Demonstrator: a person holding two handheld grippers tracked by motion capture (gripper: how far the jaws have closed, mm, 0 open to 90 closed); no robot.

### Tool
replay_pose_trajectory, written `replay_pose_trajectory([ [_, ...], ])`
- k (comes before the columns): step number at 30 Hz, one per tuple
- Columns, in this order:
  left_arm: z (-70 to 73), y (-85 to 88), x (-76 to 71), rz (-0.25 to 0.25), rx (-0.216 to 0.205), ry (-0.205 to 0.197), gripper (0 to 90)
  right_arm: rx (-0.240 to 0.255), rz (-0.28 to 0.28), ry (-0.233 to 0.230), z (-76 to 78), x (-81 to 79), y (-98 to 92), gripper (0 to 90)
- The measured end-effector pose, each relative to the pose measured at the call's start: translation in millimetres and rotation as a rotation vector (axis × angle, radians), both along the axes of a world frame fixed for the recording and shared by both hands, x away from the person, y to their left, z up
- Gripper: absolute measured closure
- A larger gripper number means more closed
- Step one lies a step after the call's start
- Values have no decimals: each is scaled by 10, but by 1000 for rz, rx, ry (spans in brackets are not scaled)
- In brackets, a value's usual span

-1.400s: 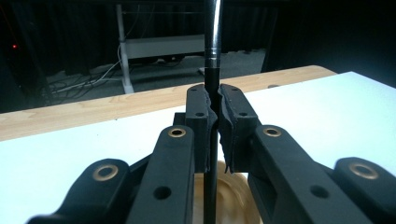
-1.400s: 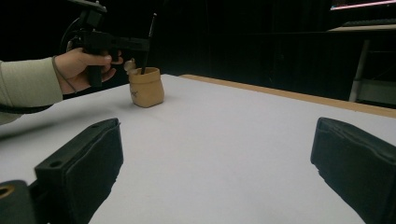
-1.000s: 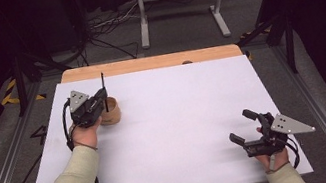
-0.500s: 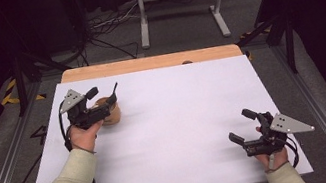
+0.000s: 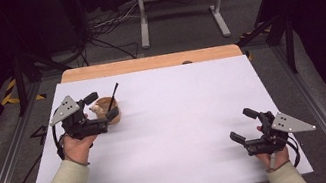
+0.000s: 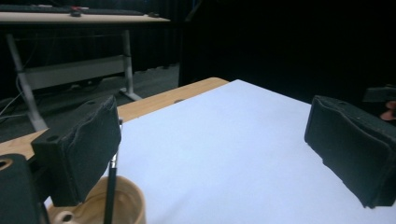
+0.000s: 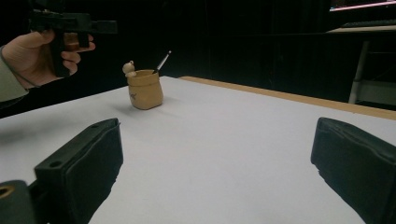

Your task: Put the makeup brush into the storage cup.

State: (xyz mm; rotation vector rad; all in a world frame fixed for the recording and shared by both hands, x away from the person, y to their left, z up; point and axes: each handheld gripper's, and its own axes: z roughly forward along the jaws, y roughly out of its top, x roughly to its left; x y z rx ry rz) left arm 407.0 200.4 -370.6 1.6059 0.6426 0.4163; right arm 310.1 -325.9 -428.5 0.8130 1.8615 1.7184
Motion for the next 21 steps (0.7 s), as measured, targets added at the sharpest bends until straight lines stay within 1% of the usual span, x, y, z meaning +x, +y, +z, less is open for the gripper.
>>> replay_pose_trajectory([
  [5, 22, -9, -123, -47, -4, -12, 33, -4, 2, 1, 1, 4, 1, 13],
  [9, 9, 9, -200, -71, 12, -20, 30, -4, 7, 6, -6, 13, 7, 6],
  [10, -10, 28, -240, -75, 8, -22, 29, -8, 10, 7, -5, 14, 7, 6],
  [11, -10, 28, -240, -75, 8, -22, 29, -8, 10, 7, -5, 14, 7, 6],
  [15, -54, 83, -318, -86, 3, -24, 29, -13, 15, 4, -5, 14, 13, 6],
  [17, -88, 111, -351, -85, 5, -21, 30, -16, 16, 4, -4, 13, 15, 5],
  [18, -113, 130, -368, -89, -1, -18, 30, -16, 17, 5, -4, 13, 18, 5],
  [21, -162, 167, -409, -90, -4, -11, 30, -37, 26, 0, -2, 18, 21, 4],
])
